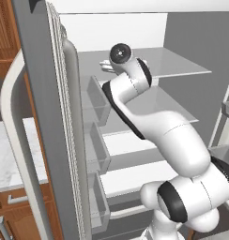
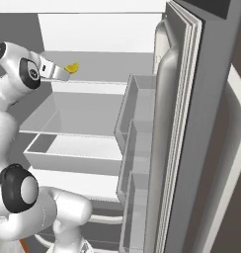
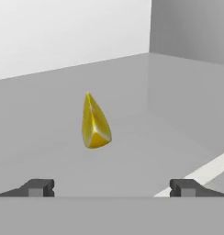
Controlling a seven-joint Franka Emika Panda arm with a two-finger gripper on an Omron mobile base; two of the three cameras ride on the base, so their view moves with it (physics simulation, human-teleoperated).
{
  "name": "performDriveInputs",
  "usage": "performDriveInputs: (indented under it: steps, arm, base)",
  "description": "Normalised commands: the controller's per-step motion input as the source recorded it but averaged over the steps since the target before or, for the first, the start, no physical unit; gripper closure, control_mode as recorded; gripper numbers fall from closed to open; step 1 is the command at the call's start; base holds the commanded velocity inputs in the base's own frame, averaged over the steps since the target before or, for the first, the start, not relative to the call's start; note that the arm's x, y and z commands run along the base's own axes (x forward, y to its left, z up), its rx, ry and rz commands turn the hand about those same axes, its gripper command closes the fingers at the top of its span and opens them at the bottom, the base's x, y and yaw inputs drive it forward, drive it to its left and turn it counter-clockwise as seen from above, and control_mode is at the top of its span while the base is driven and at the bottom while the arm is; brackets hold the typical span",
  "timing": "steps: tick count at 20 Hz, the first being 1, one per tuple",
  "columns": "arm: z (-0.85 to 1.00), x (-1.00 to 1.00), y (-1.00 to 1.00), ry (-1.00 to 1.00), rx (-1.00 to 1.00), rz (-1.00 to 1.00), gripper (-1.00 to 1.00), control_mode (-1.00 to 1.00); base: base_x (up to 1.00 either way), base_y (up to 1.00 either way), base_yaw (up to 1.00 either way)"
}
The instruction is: There is a bowl on the dining counter. Grab a lemon wedge from the fridge and place it in the bowl. Then get the liquor bottle and glass cup from the cabinet and place them next to the bowl.
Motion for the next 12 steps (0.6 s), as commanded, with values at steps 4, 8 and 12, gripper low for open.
performDriveInputs:
  steps: [4, 8, 12]
  arm:
    - [-0.04, 0.32, 0.00, 0.01, 0.00, 0.00, -1.00, -1.00]
    - [-0.06, 0.34, 0.00, 0.02, 0.00, 0.00, -1.00, -1.00]
    - [-0.12, 0.33, 0.00, 0.02, 0.00, 0.00, -1.00, -1.00]
  base:
    - [0.00, 0.00, 0.00]
    - [0.00, 0.00, 0.00]
    - [0.00, 0.00, 0.00]
